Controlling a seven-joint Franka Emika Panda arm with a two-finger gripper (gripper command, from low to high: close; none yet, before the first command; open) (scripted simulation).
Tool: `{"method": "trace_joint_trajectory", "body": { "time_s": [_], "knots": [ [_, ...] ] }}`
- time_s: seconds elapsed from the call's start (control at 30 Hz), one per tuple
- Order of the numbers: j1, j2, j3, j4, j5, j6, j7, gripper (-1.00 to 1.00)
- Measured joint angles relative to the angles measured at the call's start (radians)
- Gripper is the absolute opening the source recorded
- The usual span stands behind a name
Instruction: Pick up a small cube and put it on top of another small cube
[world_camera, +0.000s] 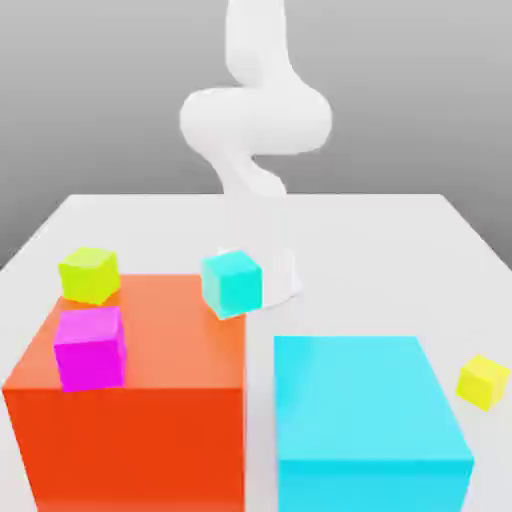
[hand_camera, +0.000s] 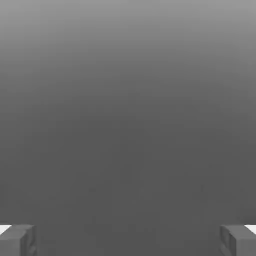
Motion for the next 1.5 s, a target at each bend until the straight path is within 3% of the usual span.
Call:
{"method": "trace_joint_trajectory", "body": {
  "time_s": [0.6, 0.83, 1.03, 1.07, 1.3, 1.5],
  "knots": [
    [0.143, 0.659, 0.373, -0.167, -0.221, 0.278, 0.224, 0.00],
    [0.266, 0.901, 0.433, -0.232, -0.261, 0.392, 0.278, 0.00],
    [0.397, 1.087, 0.291, -0.198, -0.429, 0.515, 0.408, 0.00],
    [0.423, 1.114, 0.260, -0.191, -0.457, 0.535, 0.429, -1.00],
    [0.428, 1.120, 0.254, -0.189, -0.464, 0.540, 0.435, -1.00],
    [0.331, 0.955, 0.391, -0.234, -0.272, 0.430, 0.291, -1.00]
  ]
}}
